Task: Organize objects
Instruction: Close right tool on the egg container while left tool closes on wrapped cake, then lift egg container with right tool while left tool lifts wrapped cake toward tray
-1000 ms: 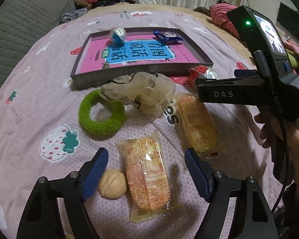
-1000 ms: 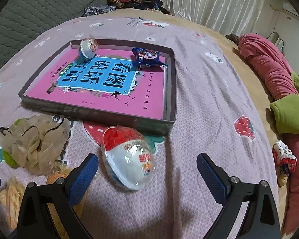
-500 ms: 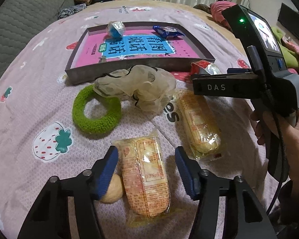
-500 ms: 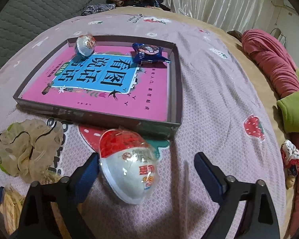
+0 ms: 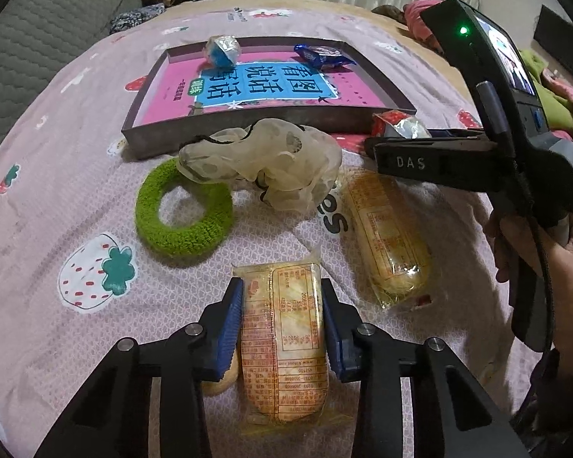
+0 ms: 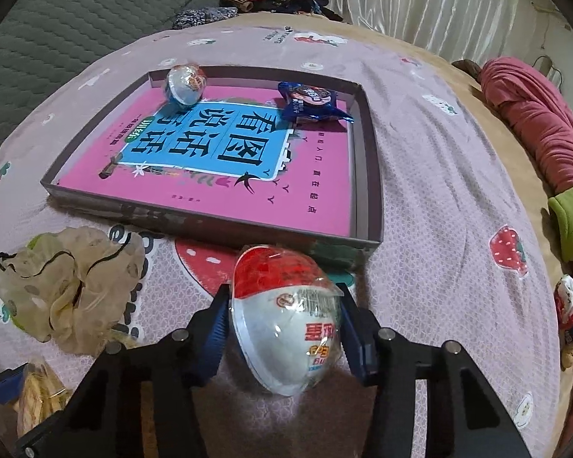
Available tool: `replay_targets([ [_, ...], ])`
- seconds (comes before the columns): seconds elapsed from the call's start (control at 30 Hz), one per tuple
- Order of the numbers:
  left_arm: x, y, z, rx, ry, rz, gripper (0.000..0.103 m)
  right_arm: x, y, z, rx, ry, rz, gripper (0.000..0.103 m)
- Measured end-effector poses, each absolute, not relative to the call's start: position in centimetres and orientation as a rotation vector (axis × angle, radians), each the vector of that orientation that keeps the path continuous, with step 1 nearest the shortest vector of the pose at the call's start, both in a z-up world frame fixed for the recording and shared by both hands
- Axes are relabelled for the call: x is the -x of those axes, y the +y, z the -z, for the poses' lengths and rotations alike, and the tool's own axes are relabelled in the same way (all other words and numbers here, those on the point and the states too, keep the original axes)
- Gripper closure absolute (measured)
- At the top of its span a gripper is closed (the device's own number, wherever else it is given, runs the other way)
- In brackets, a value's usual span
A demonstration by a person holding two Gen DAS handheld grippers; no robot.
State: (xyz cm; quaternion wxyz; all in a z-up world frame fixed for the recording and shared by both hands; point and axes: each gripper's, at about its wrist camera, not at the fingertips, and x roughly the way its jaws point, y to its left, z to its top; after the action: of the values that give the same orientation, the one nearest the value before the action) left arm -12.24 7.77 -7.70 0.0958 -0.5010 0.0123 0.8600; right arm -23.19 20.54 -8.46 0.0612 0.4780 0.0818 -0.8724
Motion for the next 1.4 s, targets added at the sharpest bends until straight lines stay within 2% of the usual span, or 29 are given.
replay_targets([
  [0.73, 11.7, 7.3, 5.7, 1.405, 0.015, -2.586, 0.065, 19.9, 20.5, 5.0, -1.343, 0.217, 2.659, 0.051],
  [1.4, 10.6, 6.3, 0.3, 1.297, -0.028, -2.642, 0.065, 15.8, 20.1, 0.1, -1.261, 0.215, 2.688, 0.051],
])
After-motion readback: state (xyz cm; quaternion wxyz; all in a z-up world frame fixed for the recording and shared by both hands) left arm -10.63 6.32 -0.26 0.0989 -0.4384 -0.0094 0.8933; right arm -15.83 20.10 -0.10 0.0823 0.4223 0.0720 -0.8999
